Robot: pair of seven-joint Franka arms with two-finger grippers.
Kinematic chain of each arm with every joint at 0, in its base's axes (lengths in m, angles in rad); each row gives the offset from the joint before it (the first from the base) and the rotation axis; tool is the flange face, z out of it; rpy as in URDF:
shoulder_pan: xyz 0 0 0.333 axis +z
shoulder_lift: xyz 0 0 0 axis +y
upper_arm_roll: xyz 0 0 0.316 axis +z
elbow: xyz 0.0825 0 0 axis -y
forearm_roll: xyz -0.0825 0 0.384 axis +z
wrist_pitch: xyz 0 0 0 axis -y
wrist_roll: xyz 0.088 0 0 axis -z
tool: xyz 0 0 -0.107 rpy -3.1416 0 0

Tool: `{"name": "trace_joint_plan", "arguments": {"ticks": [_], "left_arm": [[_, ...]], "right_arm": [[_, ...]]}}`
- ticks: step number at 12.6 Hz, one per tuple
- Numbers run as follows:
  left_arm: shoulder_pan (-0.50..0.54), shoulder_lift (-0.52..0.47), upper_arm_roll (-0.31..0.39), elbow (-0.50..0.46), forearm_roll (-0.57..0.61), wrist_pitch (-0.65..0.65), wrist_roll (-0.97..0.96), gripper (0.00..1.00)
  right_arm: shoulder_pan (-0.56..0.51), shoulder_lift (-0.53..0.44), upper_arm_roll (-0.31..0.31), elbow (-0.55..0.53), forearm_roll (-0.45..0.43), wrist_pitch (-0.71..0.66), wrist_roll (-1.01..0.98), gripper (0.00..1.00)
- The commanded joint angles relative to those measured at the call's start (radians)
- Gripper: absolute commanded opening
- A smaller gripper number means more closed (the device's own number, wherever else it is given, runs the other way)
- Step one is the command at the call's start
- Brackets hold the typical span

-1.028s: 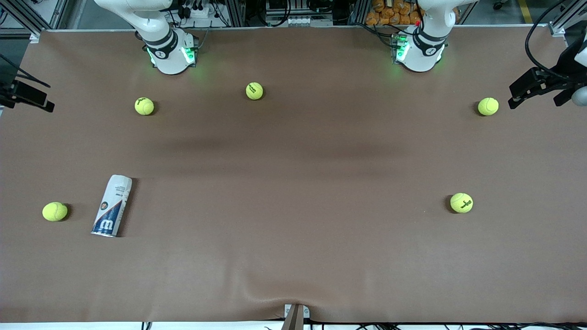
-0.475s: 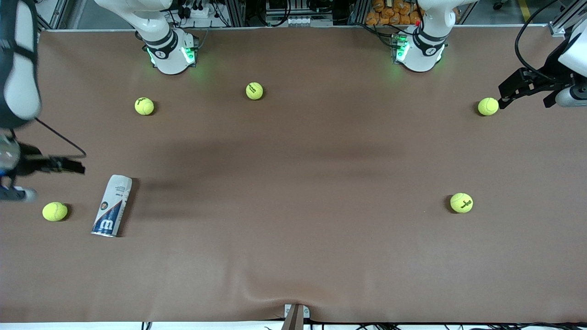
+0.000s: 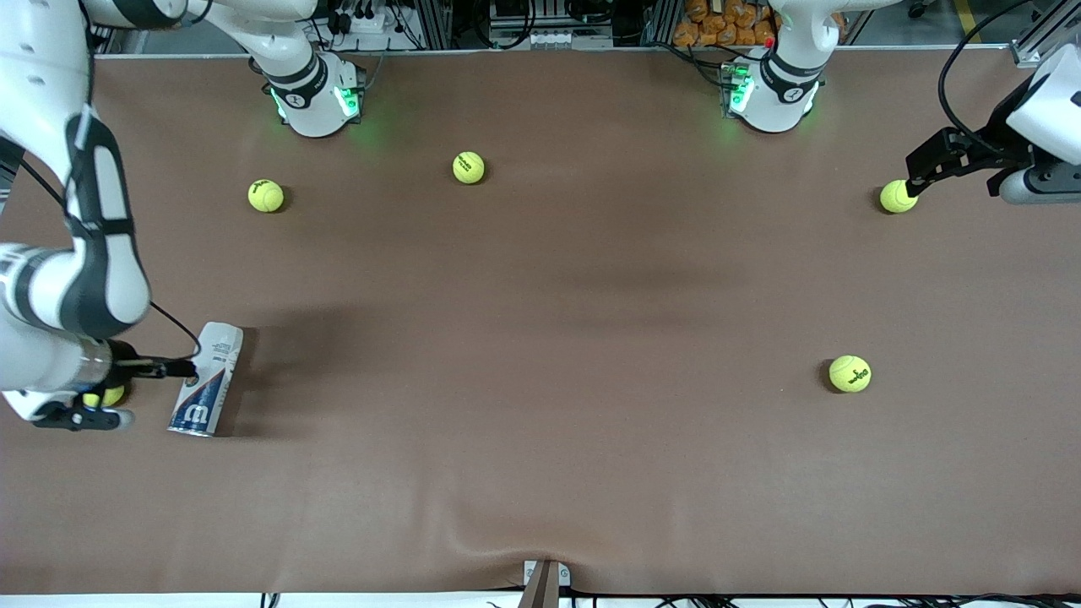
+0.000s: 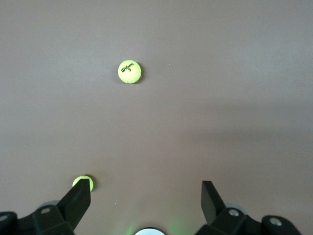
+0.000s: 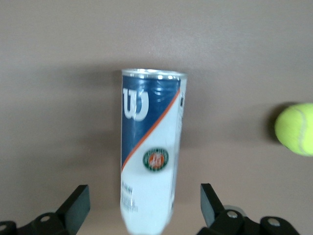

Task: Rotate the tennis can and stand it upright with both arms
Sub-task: 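Lower the right gripper and close it on the can's open end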

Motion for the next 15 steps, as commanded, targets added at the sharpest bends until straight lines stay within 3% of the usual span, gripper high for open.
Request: {"name": "trace_joint_plan", "arguments": {"ticks": [1, 4, 10, 11, 12, 13, 15], "left_arm": [[-0.041, 0.027, 0.032, 0.047, 0.026, -0.048, 0.015, 1.00], [-0.057, 0.075, 0.049, 0.138, 0.028, -0.097, 0.003, 1.00], [-0.063, 0.049, 0.048, 0.144, 0.028, -0.099, -0.014, 1.00], [-0.063, 0.046, 0.048, 0.141, 0.028, -0.099, -0.014, 1.00], [-0.063, 0.047, 0.048, 0.141, 0.028, -0.099, -0.014, 1.00], [-0.063, 0.047, 0.046, 0.141, 0.028, -0.099, -0.014, 1.00], [-0.064, 0.049, 0.046, 0.143, 0.017, -0.099, -0.016, 1.00]], "right_arm": [[-0.010, 0.056, 0.011, 0.025, -0.001, 0.039, -0.009, 1.00], [-0.010, 0.116, 0.011, 0.022, 0.000, 0.113, -0.009, 1.00], [-0.013, 0.164, 0.011, 0.020, 0.000, 0.119, -0.009, 1.00], [-0.011, 0.164, 0.011, 0.020, -0.001, 0.118, -0.012, 0.98], [-0.011, 0.164, 0.011, 0.020, -0.001, 0.116, -0.052, 0.81], [-0.011, 0.162, 0.011, 0.022, 0.000, 0.116, -0.113, 0.73], [-0.008, 0.155, 0.012, 0.028, 0.000, 0.113, -0.152, 0.72]]}}
